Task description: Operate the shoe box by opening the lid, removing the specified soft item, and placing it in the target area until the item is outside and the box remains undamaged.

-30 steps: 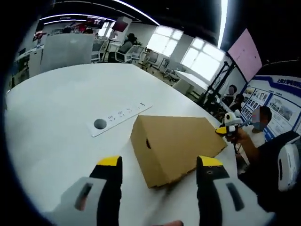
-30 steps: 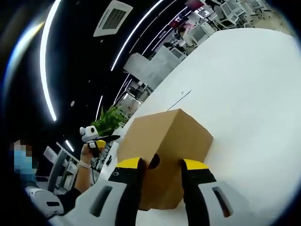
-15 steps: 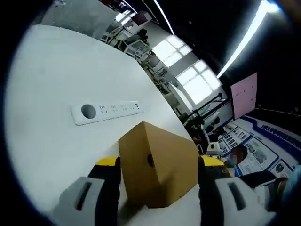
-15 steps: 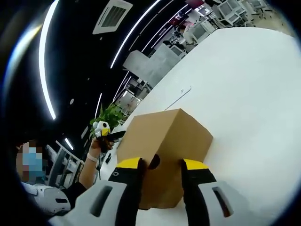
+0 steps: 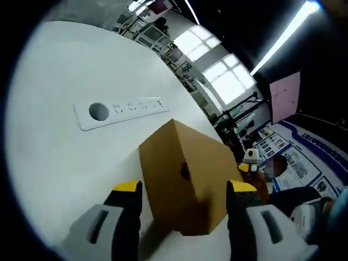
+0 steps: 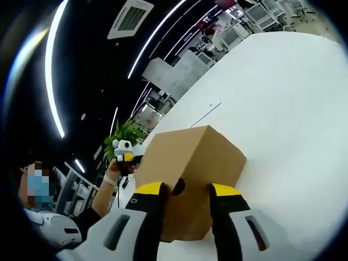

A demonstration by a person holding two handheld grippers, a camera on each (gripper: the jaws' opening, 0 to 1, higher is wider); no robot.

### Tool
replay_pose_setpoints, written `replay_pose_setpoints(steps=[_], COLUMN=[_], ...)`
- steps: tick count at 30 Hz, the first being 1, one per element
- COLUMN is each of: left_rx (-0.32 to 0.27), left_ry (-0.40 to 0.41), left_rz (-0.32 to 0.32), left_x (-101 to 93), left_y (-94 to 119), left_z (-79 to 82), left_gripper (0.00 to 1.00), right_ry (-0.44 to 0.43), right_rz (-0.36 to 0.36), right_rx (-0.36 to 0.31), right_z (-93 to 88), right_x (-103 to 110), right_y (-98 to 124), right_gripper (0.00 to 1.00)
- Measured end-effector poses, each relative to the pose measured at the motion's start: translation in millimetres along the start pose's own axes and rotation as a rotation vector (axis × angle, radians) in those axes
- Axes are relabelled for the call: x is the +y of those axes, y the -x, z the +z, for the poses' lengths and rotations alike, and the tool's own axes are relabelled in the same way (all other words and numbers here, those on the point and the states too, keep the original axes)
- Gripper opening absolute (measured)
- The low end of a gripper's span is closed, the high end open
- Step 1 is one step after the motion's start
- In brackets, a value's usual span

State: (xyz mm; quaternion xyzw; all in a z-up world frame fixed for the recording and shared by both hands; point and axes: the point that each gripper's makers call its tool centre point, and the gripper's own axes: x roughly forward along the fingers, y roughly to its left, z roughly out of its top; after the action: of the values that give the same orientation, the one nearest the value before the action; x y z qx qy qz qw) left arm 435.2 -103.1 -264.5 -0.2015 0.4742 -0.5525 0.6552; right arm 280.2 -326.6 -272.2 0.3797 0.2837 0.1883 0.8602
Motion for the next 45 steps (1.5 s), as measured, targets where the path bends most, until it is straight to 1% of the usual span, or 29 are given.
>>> replay_pose_setpoints(steps=[1, 2, 4, 5, 10, 13, 14, 16, 17, 18, 23, 27, 28, 33, 38, 42, 45], left_rx=[-0.016, -0.036, -0.036, -0.030, -0.004, 0.001, 0.009, 0.021, 0.033, 0.034, 0.029, 0.026, 0.022, 0.022, 0.018, 0.018, 0.024], left_ry=[-0.006, 0.014, 0.042, 0.058, 0.068, 0.105, 0.114, 0.066, 0.061, 0.065, 0.085, 0.090, 0.116, 0.125, 0.118, 0.132, 0.160], left_rz=[-0.007, -0.009, -0.030, -0.039, -0.027, -0.054, -0.059, -0.059, -0.061, -0.062, -0.074, -0.063, -0.072, -0.081, -0.090, -0.096, -0.093], left_x=[0.1, 2.6, 0.9, 0.4, 8.8, 9.1, 9.3, 9.1, 9.0, 6.0, 3.1, 7.1, 5.5, 5.8, 6.5, 6.0, 7.0], left_y=[0.8, 1.6, 0.5, -0.9, -6.4, -9.2, -12.0, -14.5, -15.5, -17.9, -20.3, -19.9, -19.8, -20.7, -18.8, -19.4, -19.1], left_z=[4.3, 12.5, 14.2, 13.4, 12.3, 13.9, 10.1, 4.6, 2.3, -1.3, 0.9, 3.3, 3.9, 2.5, 7.1, 6.5, 8.5], left_gripper=[0.65, 0.65, 0.63, 0.61, 0.59, 0.53, 0.51, 0.45, 0.42, 0.41, 0.41, 0.34, 0.33, 0.33, 0.31, 0.31, 0.31], right_ry=[0.002, 0.001, 0.002, 0.002, 0.002, 0.002, 0.002, 0.003, 0.001, 0.001, 0.001, 0.001, 0.001, 0.000, 0.002, 0.000, -0.001], right_rz=[0.000, 0.000, 0.000, 0.000, 0.000, 0.001, 0.001, 0.002, 0.003, 0.003, 0.006, 0.009, 0.010, 0.015, 0.016, 0.016, 0.015], right_rx=[0.000, 0.000, -0.001, -0.001, 0.002, 0.001, 0.001, 0.001, 0.000, 0.000, 0.002, 0.002, 0.002, 0.003, 0.002, 0.001, 0.001], right_z=[-0.4, -0.6, -1.6, -1.5, 0.2, -0.4, -0.4, -0.9, -1.0, -1.0, 0.8, 0.8, 0.7, 1.0, 1.1, 0.6, 0.6], right_x=[0.6, 0.9, 2.2, 2.3, 0.3, 1.1, 0.9, 1.4, 1.3, 1.3, -1.1, -1.0, -0.8, -0.9, -1.2, -0.5, -0.5], right_y=[-0.2, -0.2, -0.6, -0.4, 0.5, 0.2, 0.3, 0.3, 0.3, 0.3, 0.7, 0.7, 0.6, 0.8, 0.9, 0.3, 0.3], right_gripper=[0.33, 0.33, 0.33, 0.33, 0.33, 0.33, 0.33, 0.33, 0.33, 0.33, 0.33, 0.33, 0.33, 0.33, 0.33, 0.33, 0.33])
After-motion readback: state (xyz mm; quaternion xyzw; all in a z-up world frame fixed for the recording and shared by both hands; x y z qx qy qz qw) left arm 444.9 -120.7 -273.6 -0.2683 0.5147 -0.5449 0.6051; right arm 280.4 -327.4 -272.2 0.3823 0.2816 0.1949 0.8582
